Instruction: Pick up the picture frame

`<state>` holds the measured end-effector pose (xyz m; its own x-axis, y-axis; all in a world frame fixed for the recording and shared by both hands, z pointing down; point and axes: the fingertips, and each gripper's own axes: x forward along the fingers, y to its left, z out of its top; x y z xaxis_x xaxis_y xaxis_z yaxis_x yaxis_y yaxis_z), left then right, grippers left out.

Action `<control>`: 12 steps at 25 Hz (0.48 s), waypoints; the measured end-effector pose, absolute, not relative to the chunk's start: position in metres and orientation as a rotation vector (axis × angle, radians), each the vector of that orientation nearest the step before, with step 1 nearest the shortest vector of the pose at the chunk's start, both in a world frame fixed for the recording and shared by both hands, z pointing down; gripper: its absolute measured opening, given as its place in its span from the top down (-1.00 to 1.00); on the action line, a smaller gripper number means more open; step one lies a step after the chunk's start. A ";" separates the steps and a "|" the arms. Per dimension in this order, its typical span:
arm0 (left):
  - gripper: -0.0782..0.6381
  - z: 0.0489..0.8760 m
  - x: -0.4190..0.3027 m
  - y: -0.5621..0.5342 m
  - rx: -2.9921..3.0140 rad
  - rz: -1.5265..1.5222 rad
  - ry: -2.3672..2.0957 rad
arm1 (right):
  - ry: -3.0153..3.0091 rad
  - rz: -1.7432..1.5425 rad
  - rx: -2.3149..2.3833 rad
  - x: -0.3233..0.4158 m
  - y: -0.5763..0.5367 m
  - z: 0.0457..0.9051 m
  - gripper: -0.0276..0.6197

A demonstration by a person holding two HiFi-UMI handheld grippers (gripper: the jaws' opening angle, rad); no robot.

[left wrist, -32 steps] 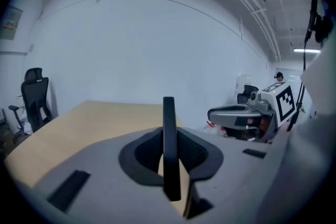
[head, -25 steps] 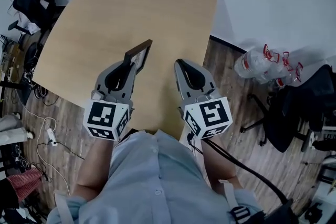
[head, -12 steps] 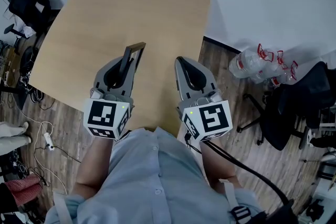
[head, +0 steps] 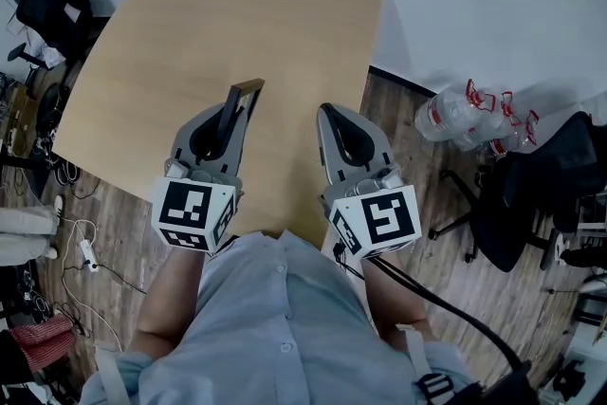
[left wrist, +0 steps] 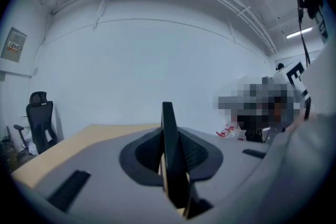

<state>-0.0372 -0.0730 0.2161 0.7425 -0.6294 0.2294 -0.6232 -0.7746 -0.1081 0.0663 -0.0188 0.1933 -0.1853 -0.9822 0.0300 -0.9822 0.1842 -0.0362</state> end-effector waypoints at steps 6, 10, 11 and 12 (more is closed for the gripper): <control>0.63 0.216 -0.041 -0.073 -2.909 -0.402 1.046 | 2.415 -0.075 -2.008 0.063 -0.018 0.194 0.91; 0.63 0.217 -0.043 -0.073 -2.914 -0.411 1.042 | 2.413 -0.078 -2.010 0.060 -0.017 0.194 0.91; 0.63 0.217 -0.044 -0.073 -2.915 -0.411 1.042 | 2.413 -0.079 -2.010 0.060 -0.017 0.194 0.91; 0.63 0.217 -0.044 -0.073 -2.915 -0.411 1.041 | 2.413 -0.079 -2.010 0.059 -0.017 0.194 0.91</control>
